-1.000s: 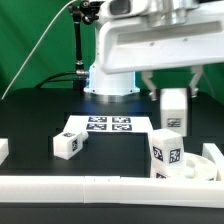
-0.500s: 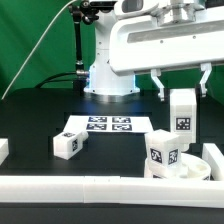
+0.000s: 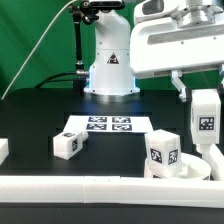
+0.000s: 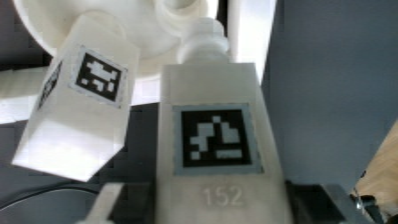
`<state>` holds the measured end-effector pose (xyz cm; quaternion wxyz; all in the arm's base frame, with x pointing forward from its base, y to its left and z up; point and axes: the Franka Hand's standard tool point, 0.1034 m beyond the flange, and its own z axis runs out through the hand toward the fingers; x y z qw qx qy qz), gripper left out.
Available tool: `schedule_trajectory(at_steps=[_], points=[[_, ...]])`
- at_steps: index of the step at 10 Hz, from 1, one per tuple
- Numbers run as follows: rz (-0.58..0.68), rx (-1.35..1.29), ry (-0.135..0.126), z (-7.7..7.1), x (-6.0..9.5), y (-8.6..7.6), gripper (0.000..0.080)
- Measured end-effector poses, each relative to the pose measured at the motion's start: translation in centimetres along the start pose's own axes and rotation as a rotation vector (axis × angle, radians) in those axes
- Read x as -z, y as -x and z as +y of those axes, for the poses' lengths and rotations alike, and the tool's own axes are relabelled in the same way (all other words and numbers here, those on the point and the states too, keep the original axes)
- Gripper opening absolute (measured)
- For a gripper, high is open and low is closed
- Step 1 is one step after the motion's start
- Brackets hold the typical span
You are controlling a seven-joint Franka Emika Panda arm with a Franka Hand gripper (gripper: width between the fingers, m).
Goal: Assemble stool
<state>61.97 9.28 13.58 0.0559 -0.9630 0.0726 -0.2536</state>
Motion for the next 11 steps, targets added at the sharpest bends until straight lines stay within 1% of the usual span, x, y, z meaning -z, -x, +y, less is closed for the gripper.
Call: schedule_trajectory(at_steps=[1, 2, 3, 4, 8, 11], points=[[-0.001, 0.005, 0.0, 0.0, -0.1, 0.1, 0.0338], [-0.006, 0.05, -0.001, -0.5, -0.6, 0.7, 0.0338], [-0.011, 0.117, 0.0, -0.8, -1.2, 0.7, 0.0338], [-0.014, 0.139, 0.004, -0.4, -1.4, 0.3, 0.0338], [-0.017, 0.14, 0.005, -0.4, -1.5, 0.5, 0.0338], [0.002, 0.163, 0.006, -0.6, -2.0, 1.0, 0.0338]])
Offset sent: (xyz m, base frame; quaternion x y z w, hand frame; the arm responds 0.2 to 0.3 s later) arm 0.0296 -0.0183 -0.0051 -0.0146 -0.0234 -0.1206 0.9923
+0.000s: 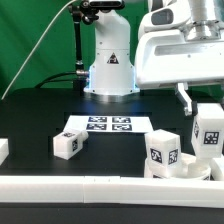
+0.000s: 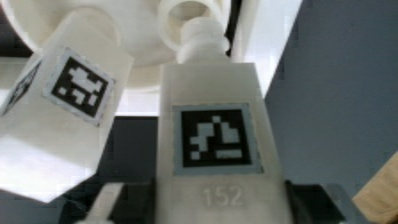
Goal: Assemble stool
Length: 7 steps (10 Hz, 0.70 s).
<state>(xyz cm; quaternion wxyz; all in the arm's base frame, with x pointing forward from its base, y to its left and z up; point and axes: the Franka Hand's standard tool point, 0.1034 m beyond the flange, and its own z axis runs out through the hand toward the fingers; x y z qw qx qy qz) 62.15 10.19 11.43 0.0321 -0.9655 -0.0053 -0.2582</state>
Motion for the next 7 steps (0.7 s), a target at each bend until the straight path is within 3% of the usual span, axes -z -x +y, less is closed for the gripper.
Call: schedule_trajectory(at_steps=[7], points=[[0.019, 0.01, 0.02, 1.3, -0.9, 1.2, 0.0338]])
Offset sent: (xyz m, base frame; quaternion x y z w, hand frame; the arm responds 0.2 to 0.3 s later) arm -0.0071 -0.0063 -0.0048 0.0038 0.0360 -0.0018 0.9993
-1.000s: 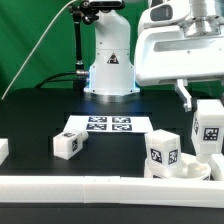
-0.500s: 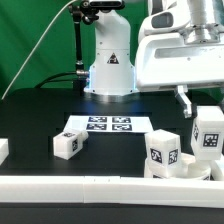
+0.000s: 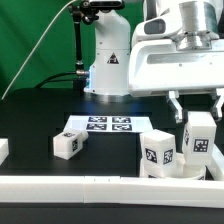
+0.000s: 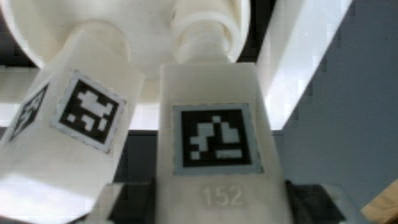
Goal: Assemble stool
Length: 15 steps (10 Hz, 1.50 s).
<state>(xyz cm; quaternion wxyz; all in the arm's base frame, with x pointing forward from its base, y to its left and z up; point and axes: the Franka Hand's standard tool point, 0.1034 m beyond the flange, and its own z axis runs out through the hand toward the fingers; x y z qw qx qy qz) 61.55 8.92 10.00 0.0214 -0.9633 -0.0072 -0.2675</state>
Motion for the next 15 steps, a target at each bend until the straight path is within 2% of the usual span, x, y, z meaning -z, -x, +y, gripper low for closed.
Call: schedule_trajectory(at_steps=[4, 8, 9, 10, 11, 12, 15], points=[[0.084, -0.021, 0.01, -0.4, 0.1, 0.7, 0.0338], [0.078, -0.024, 0.01, -0.1, 0.0, 0.6, 0.0338], [0.068, -0.024, 0.01, -0.2, -0.1, 0.7, 0.0416], [0.043, -0.027, 0.007, -0.1, -0.2, 0.9, 0.0552], [0.015, -0.036, 0.002, 0.1, 0.1, 0.4, 0.0552], [0.013, -0.037, -0.002, 0.0, 0.5, 0.0, 0.063], [-0.035, -0.051, -0.015, 0.2, 1.6, -0.8, 0.0646]])
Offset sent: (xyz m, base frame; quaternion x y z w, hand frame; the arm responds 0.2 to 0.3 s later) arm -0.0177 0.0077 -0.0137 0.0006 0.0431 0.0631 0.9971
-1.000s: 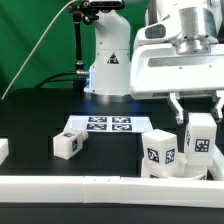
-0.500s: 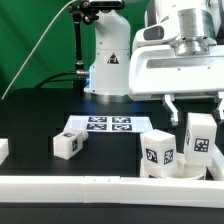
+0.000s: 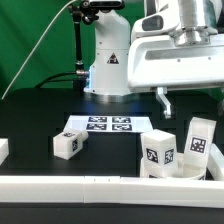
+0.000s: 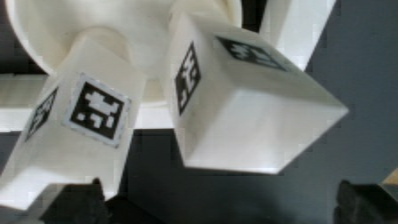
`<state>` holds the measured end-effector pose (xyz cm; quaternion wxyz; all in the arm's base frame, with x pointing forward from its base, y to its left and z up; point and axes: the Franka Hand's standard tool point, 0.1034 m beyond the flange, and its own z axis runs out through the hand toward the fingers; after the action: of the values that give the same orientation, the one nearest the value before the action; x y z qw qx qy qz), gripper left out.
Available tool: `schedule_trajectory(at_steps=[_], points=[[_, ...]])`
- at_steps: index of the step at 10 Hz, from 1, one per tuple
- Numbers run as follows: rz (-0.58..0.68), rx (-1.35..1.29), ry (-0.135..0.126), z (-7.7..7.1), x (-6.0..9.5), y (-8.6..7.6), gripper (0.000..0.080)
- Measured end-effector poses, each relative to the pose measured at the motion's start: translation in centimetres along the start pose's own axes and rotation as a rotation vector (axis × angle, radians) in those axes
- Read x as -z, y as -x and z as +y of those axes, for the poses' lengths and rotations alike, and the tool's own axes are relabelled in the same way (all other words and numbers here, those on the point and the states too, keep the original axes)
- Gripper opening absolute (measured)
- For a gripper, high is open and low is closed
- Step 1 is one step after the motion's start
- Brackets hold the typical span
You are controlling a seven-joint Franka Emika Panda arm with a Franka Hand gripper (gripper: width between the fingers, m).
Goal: Assemble stool
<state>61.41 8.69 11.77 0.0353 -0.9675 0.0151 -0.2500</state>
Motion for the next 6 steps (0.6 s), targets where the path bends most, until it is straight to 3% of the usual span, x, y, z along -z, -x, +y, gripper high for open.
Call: schedule_trajectory(at_steps=[2, 6], points=[[-0.019, -0.013, -0.008, 0.26, 0.87, -1.26, 0.0649], [-0.031, -0.012, -0.008, 0.23, 0.59, -0.89, 0.0649]])
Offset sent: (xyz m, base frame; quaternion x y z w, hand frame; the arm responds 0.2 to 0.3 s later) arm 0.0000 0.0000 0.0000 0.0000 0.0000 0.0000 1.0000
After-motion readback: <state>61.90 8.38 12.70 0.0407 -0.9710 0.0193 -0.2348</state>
